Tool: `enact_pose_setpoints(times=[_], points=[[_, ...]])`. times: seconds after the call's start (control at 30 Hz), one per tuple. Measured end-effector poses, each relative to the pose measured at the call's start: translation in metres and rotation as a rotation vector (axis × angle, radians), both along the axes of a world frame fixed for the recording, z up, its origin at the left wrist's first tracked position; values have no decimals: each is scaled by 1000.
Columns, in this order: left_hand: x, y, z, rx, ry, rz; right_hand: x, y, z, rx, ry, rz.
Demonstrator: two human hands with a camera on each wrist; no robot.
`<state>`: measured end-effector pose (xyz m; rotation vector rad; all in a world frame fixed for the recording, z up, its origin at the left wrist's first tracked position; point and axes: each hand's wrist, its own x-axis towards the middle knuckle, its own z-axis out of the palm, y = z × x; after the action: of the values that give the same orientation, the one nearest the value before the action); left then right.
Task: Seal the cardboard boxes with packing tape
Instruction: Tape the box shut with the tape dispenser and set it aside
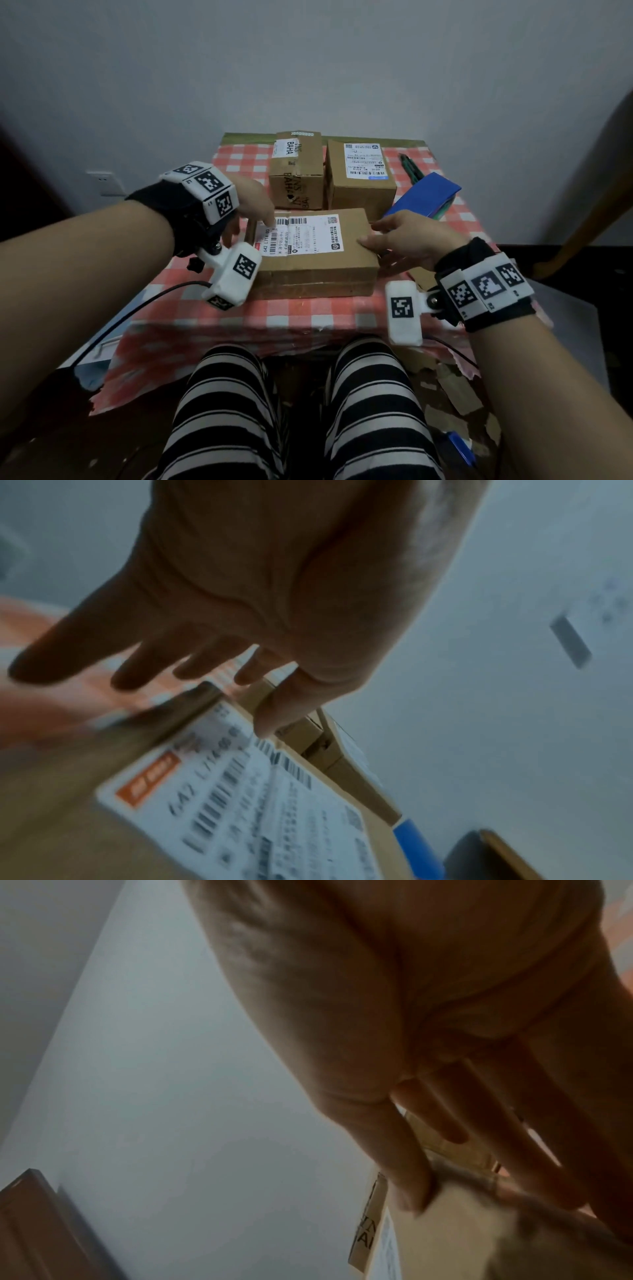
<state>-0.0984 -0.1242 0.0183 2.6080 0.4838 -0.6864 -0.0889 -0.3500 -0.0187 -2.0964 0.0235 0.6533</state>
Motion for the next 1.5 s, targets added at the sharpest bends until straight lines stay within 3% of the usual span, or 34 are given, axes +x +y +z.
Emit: enact_pose_setpoints(times=[0.23,0.5,1.03,1.23,1.5], points=[[8,16,3,-348,-80,194,-5,-4,9,78,-38,-12],[12,23,21,-506,-467,399,-15,-3,27,115,-42,72],[-2,8,20,-707,-429,255,-20,-13,27,80,51,119],[-4,4,18,-760,-490,268,-18,-9,23,105,-23,88],[-1,10,23,-795,-448,263,-14,-12,22,164,-52,83]])
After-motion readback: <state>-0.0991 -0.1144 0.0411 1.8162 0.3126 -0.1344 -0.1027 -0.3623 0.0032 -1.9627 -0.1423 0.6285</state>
